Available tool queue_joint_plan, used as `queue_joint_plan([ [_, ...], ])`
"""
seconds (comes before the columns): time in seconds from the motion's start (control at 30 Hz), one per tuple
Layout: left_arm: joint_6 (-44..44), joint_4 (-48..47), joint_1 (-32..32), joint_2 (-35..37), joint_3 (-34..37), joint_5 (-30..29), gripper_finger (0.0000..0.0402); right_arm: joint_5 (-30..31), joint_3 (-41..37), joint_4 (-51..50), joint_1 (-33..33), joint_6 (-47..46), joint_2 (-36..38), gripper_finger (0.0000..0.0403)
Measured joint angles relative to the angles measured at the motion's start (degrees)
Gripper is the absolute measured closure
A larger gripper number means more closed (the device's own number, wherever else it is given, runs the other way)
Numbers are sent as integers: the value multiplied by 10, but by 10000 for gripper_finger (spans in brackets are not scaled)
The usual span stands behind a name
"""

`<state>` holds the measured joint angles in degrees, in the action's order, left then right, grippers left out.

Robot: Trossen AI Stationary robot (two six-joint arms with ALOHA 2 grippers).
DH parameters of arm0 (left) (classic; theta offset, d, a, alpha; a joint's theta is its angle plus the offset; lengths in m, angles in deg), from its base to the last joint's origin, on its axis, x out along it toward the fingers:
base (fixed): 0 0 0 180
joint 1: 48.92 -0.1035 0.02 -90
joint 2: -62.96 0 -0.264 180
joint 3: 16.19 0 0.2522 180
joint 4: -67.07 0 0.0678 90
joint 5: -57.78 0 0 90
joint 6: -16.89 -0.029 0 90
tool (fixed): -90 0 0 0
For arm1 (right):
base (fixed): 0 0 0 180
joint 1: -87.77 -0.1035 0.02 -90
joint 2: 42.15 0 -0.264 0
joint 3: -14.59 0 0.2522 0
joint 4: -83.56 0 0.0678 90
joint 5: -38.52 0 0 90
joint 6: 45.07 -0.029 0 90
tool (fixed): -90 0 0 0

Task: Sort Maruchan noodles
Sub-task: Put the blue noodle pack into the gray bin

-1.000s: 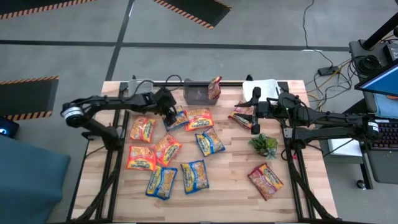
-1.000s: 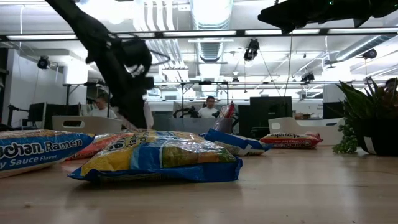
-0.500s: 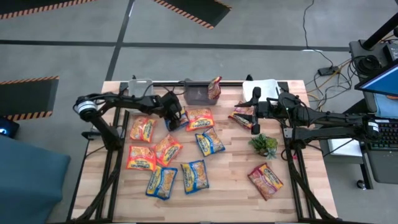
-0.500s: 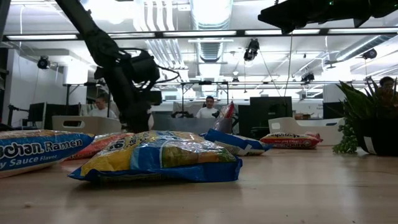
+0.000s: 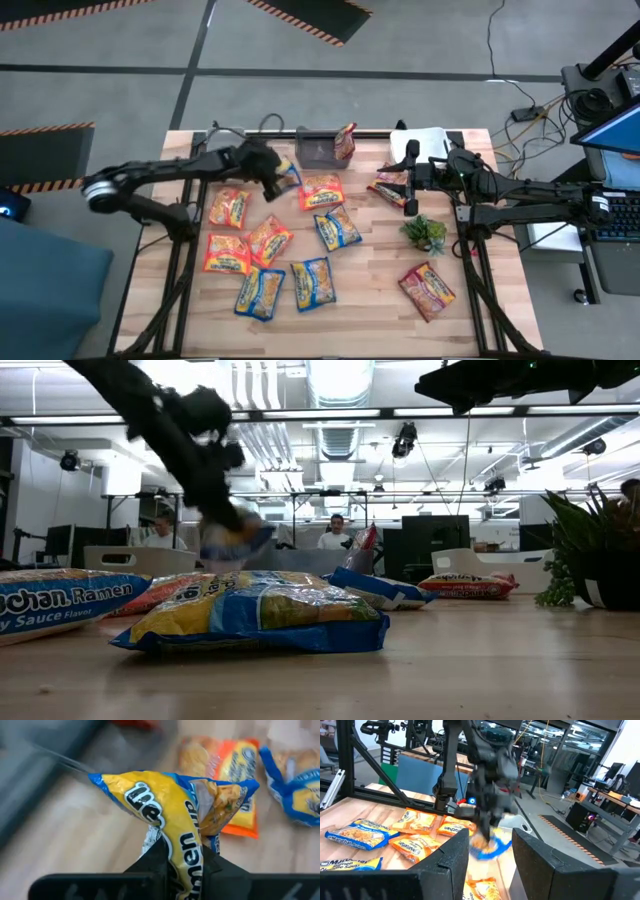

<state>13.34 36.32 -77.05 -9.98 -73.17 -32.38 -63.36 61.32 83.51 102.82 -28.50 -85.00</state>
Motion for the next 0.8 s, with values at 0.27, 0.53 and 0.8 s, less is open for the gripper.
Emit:
queue_joint_plan([
  [0.27,-44,-116,-21,127,-1,-559,395,0,0,0,0,0,0,264],
  [0.53,3,-156,-138,95,-1,-467,390,0,0,0,0,-1,0,264],
  [0.8,4,-156,-170,32,-1,-468,284,0,0,-2,0,-1,0,264],
])
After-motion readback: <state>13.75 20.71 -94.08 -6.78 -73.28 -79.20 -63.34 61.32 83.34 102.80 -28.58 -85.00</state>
